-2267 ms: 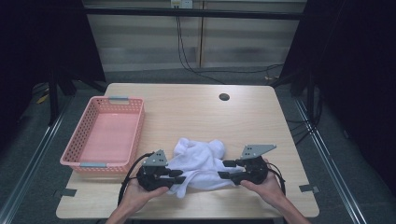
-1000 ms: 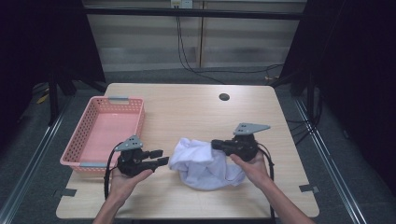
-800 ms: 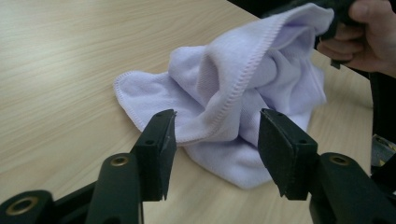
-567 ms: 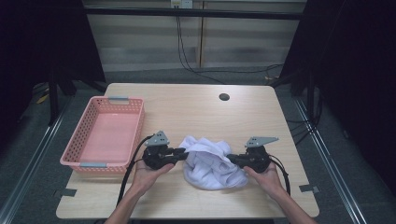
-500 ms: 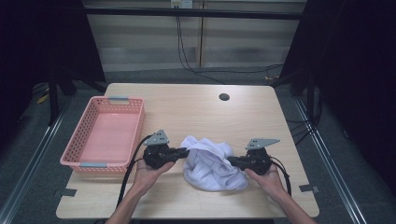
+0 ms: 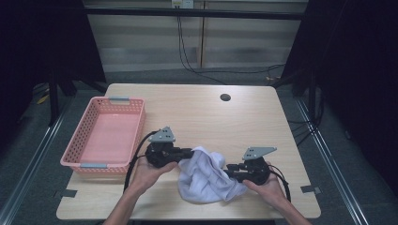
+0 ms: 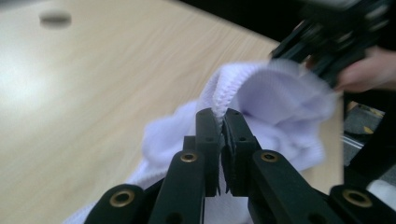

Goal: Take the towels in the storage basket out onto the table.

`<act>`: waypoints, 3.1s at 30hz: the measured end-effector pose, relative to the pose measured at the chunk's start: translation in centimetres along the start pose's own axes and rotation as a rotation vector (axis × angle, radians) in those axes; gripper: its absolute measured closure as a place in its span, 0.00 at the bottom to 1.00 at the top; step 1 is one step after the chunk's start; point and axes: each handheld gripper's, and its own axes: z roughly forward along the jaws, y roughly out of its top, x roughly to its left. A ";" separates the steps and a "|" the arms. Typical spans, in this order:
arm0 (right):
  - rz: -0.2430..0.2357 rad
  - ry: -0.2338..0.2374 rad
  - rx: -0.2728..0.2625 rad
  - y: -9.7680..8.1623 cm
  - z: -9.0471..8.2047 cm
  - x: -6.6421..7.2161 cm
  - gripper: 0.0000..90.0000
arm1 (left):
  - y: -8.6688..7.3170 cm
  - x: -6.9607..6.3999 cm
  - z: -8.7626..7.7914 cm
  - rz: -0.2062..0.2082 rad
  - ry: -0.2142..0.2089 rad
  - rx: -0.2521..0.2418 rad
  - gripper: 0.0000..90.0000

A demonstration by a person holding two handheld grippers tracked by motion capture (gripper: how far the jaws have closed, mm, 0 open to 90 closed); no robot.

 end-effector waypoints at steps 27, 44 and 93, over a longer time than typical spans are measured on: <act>0.036 0.046 -0.175 4.6 -0.5 -0.5 0.91 | -0.3 -2.0 -2.0 0.043 0.052 -0.065 0.64; -0.009 0.161 -0.073 5.7 3.6 0.6 0.91 | -2.2 -0.4 1.2 0.002 0.070 -0.037 0.86; 0.062 -0.376 -0.451 22.1 -14.5 -11.8 0.98 | 12.9 0.1 -15.1 0.114 0.256 -0.438 0.97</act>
